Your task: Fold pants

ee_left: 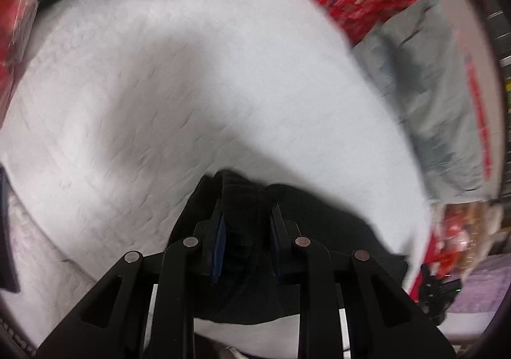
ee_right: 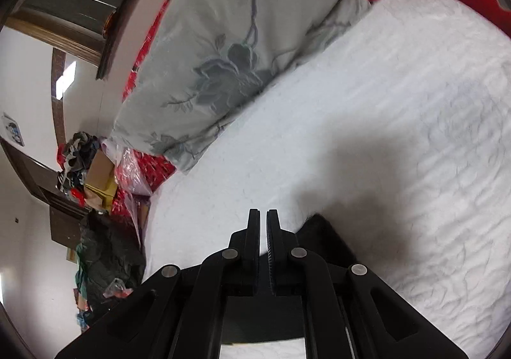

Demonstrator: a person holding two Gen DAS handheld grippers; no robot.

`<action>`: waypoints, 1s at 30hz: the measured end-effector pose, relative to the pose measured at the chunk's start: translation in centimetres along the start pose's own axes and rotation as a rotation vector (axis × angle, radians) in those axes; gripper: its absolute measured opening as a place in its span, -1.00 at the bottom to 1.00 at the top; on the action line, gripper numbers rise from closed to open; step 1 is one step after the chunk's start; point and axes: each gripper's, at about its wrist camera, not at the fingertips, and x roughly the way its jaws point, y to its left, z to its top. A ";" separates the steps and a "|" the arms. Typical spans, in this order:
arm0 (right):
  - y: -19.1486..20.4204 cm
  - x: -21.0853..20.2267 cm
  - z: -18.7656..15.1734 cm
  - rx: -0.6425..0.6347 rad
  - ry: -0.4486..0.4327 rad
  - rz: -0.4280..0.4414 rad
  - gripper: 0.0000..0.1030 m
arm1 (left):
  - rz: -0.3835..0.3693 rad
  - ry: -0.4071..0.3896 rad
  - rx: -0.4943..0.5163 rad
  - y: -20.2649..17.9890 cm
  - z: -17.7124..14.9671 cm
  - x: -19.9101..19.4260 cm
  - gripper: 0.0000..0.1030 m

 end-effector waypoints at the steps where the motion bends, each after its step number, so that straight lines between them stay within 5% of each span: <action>1: -0.3 0.6 0.0 -0.007 0.027 -0.046 -0.89 | 0.016 0.012 -0.006 0.1 0.0 0.5 -0.60; 6: -3.3 2.1 -0.9 0.017 0.117 -0.191 -0.83 | 0.070 0.037 -0.057 0.5 0.0 1.6 -0.57; 9: -3.8 0.6 -0.8 0.041 0.099 -0.171 -0.73 | 0.009 0.056 -0.140 1.5 0.1 1.0 -0.53; 13: -4.5 -3.0 -0.5 0.074 0.041 -0.086 -0.12 | -0.128 0.071 -0.232 3.5 0.0 -0.3 -0.48; 17: -5.4 -4.5 -1.2 0.102 0.064 -0.044 -0.06 | -0.174 0.057 -0.230 3.4 -1.2 -1.6 -0.46; 21: -5.5 -3.6 -3.4 0.131 0.119 0.020 0.08 | -0.138 -0.020 -0.212 3.7 -1.4 -3.2 -0.39; 24: -5.3 -1.8 -5.2 0.138 0.170 0.012 0.15 | -0.120 -0.030 -0.278 5.7 0.2 -3.5 -0.17; 27: -5.4 -0.6 -6.1 0.142 0.189 -0.036 0.15 | -0.205 -0.001 -0.351 7.6 0.4 -3.8 -0.17; 30: -5.3 0.0 -6.4 0.167 0.188 -0.020 0.15 | -0.254 0.010 -0.278 7.1 -1.7 -4.7 -0.15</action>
